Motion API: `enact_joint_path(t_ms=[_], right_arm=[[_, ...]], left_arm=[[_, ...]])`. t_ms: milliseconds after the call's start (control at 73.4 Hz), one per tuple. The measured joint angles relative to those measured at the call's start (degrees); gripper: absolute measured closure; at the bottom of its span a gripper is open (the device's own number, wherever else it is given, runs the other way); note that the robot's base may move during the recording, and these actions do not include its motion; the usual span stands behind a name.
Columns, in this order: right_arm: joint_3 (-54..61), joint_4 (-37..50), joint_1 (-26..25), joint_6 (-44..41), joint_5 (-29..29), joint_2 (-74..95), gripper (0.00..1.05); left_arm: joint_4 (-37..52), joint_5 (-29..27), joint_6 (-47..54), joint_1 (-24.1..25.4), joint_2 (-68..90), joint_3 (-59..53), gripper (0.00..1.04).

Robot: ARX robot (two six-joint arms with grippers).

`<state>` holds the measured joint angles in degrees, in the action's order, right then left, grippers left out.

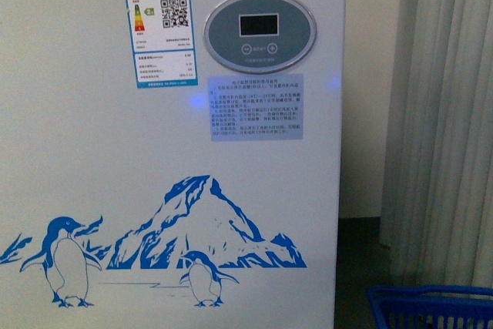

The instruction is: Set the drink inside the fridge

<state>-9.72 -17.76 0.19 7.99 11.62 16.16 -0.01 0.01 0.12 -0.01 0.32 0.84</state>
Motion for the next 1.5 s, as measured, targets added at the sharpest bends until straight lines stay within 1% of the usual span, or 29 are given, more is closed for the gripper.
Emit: enact_joint_path(t_ms=[27,68,136,163,204,272,354,436,517,722,831,885,1144,1389,1498], right_arm=[[-1.77,-0.79,-1.68,1.31,-0.15,6.91,0.08],[-3.23,1.44,-4.00,2.23,-1.64,15.72,0.08],[-5.38,10.78,-7.78,2.29,-5.01,32.04,0.08],[-6.08,13.18,-8.55,2.03,-5.99,35.85,0.08],[-8.24,19.12,-10.34,1.07,-8.24,45.46,0.08],[-12.20,26.53,-12.26,0.02,-9.86,59.10,0.08],[-17.46,33.11,-13.49,0.24,-10.14,75.34,0.08],[-22.53,36.46,-13.46,2.05,-10.82,88.28,0.08],[-28.35,38.40,-12.31,5.44,-12.20,100.83,0.08],[-42.58,38.82,-9.73,13.55,-13.86,121.63,0.08],[-50.84,36.89,-8.98,15.78,-13.77,130.31,0.08],[-57.18,34.80,-8.61,17.05,-13.79,136.32,0.08],[-73.35,28.46,-7.30,19.89,-14.67,147.32,0.08],[-81.94,23.50,-5.49,20.96,-14.32,152.23,0.08],[-84.65,20.83,-5.01,20.79,-13.07,154.18,0.08]], left_arm=[[0.00,-0.02,0.00,0.00,0.00,0.00,0.08],[0.00,-0.02,0.00,0.00,0.00,0.00,0.08],[0.00,0.02,0.00,0.00,0.00,0.00,0.08],[0.00,-0.02,0.00,0.00,0.00,0.00,0.08],[0.00,-0.02,0.00,0.00,0.00,0.00,0.08],[0.00,-0.02,0.00,0.00,0.00,0.00,0.08],[0.00,0.00,0.00,0.00,0.00,0.00,0.08],[0.00,-0.02,0.00,0.00,0.00,0.00,0.08],[0.00,-0.02,0.00,0.00,0.00,0.00,0.08],[0.00,-0.02,0.00,0.00,0.00,0.00,0.08],[0.00,-0.02,0.00,0.00,0.00,0.00,0.08],[0.00,-0.02,0.00,0.00,0.00,0.00,0.08],[0.00,-0.02,0.00,0.00,0.00,0.00,0.08],[0.00,-0.02,0.00,0.00,0.00,0.00,0.08],[0.00,-0.02,0.00,0.00,0.00,0.00,0.08]])
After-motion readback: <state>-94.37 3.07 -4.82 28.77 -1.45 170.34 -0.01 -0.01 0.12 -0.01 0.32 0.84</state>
